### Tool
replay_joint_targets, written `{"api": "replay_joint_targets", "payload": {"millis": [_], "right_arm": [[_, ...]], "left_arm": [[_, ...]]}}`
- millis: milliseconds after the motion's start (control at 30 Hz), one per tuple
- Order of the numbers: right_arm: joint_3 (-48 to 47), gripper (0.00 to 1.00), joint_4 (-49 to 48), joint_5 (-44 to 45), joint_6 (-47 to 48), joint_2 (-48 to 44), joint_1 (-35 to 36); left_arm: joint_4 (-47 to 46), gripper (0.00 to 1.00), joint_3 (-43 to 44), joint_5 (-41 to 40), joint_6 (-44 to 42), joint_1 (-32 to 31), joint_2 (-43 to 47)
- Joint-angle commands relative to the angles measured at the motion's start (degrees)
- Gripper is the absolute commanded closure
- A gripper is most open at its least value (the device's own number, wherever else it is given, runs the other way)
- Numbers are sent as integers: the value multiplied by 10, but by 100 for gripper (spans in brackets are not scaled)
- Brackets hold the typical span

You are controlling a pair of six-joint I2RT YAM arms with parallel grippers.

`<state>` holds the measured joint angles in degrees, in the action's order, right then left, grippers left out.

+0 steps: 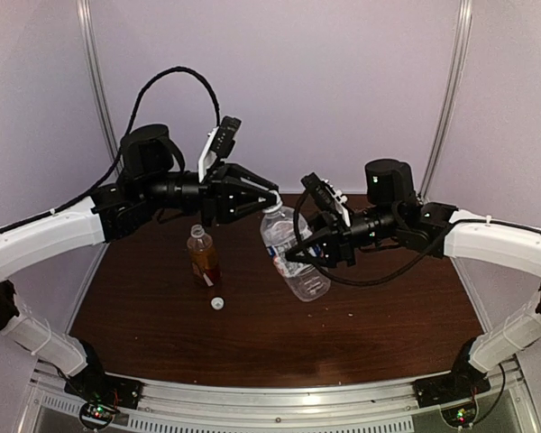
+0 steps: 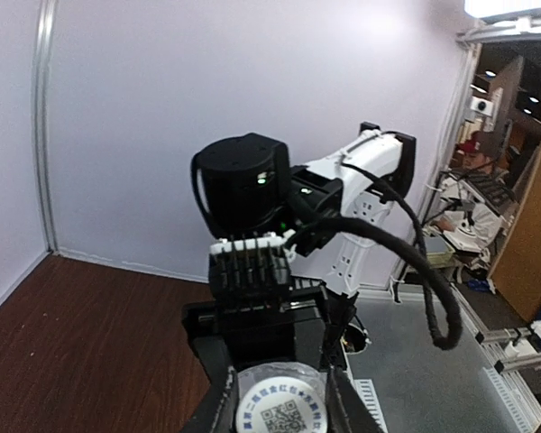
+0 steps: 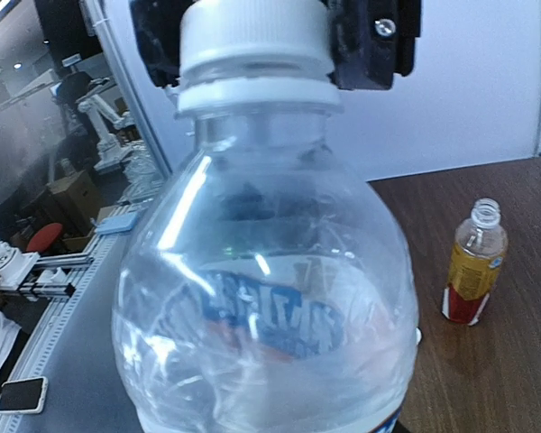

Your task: Unscrew the bottle caps

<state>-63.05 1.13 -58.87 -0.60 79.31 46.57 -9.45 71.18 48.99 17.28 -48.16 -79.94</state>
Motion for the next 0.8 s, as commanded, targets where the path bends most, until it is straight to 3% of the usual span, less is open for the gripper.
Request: {"api": "replay_joint_targets", "payload": {"millis": [0,100,233,333,600,767], "right_arm": [[-18,64,21,169,-1,-16,2],[-13,64,8,228,-2,-20,3],[-4,63,-9,271,-6,-26,7],[-3,64,-10,276,-6,-26,10],[13,64,-4,249,-1,-37,11],[17,63,0,195,23,-41,11]], "left_arm": [[73,82,29,-224,37,-22,24],[91,81,34,-326,85,-38,31],[88,78,41,-367,120,-55,25],[90,71,53,-361,121,-57,13],[91,41,50,-341,65,-56,24],[115,29,47,-280,12,-43,42]]}}
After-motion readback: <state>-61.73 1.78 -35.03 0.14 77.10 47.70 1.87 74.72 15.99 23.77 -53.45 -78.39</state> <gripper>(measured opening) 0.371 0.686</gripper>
